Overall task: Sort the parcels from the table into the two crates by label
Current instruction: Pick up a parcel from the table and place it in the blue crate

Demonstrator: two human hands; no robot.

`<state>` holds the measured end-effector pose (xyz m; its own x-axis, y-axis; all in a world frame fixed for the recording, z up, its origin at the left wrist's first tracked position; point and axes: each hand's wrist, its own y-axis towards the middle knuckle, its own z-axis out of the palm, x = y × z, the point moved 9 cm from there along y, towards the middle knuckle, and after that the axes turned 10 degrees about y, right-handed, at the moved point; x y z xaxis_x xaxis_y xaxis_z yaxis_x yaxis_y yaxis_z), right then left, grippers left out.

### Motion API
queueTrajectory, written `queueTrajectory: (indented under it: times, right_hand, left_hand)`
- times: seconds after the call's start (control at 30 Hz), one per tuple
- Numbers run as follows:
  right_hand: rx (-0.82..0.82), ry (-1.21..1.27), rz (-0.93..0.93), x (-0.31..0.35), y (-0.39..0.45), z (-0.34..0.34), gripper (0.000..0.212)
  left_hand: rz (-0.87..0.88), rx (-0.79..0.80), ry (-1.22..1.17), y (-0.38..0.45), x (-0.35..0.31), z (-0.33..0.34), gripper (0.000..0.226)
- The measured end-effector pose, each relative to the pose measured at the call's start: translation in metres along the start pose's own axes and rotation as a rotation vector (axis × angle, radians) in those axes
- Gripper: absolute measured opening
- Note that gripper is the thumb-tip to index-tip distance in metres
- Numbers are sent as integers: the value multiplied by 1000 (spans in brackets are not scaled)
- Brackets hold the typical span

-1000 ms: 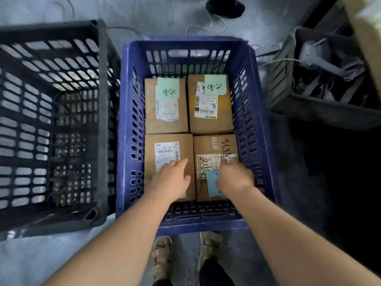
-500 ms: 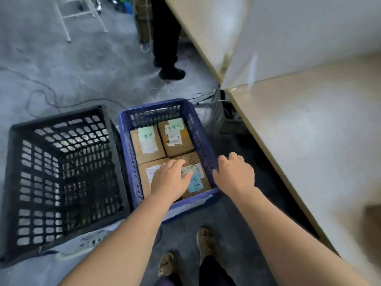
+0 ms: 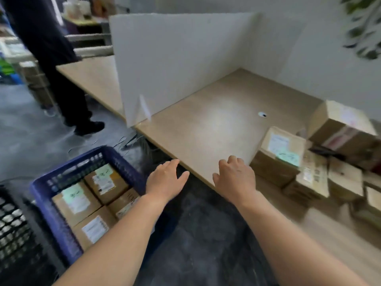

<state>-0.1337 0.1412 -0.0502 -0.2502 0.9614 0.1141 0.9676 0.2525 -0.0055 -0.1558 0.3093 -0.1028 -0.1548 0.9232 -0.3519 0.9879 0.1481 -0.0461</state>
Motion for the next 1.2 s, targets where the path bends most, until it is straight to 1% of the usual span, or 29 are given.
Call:
queueTrajectory:
  times: [0.17,0.33,0.43,0.6,0.77,0.93,1.2]
  right_hand:
    - [-103,6,96,-74,-7,-41,33]
    - [-154,0,228,-163,-13,-71,37]
    - [-183,-15,276,-215,-19,-87,37]
    - [-235,-34,360,-303,-27,-108,36]
    - [-267,-24,409,-381,-32,-123,36]
    - [-247,11,463,-441,-26,-129,37]
    - [-233,124,554,-504,21,-123,40]
  left_hand:
    - [146,-37,40,25,-90,-6,55]
    - [270,-61,56,44,-192,1,57]
    - [343,-75,77,52,-252,7,57]
    - [411,-83,104,70,-340,25,56]
    - [458,-107,109,86,-414,40,58]
    - [475,-120,86,106,-463,49,58]
    - [445,-85,114,184,-494,53,59]
